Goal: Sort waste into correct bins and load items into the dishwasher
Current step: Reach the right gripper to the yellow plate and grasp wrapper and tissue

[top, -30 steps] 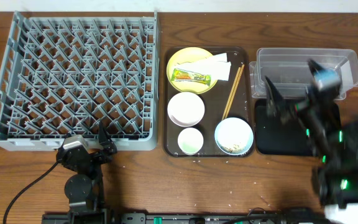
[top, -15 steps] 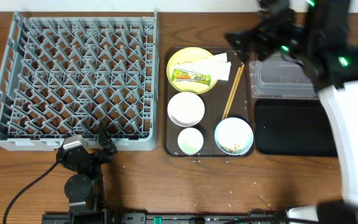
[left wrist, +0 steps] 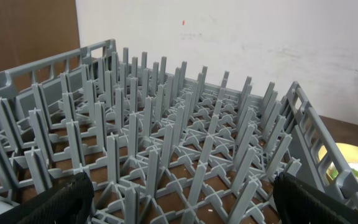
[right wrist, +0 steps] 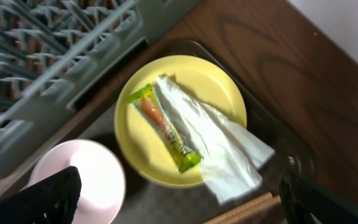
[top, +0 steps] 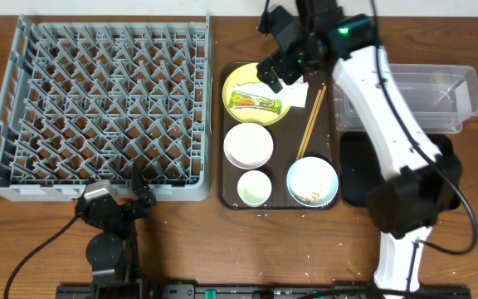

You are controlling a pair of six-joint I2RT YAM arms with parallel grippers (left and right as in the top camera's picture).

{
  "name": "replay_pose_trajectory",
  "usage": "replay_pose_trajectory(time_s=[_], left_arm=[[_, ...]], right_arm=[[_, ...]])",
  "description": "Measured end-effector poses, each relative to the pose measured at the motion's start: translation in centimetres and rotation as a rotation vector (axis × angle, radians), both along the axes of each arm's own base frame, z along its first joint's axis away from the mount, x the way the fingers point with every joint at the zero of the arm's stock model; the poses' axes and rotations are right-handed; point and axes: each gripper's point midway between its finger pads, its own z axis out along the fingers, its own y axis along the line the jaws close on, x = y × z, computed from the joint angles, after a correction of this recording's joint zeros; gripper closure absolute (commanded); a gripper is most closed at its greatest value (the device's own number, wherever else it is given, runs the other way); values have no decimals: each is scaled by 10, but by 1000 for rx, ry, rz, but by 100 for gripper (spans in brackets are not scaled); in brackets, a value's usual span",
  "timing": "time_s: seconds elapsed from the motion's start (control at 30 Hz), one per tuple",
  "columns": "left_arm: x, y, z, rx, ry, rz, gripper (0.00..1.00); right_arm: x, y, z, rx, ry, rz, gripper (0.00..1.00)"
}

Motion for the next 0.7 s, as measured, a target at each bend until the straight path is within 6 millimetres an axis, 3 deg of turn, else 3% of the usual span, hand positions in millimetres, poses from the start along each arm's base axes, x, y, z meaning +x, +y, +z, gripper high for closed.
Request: replay_pose_trajectory(time_s=[0.17,0.33,0.53,0.7], left_arm=[[0,0,0,0,0,0,7],[0,0,0,0,0,0,7],[0,0,0,0,0,0,7],[0,0,0,0,0,0,7]], right_arm=[[11,9,-26,-24,-18,97,1],[24,16,-60,-63,-41,198,8],[30,16,-129,-122,34,239,17],[28,14,-165,-150,86,248,18]])
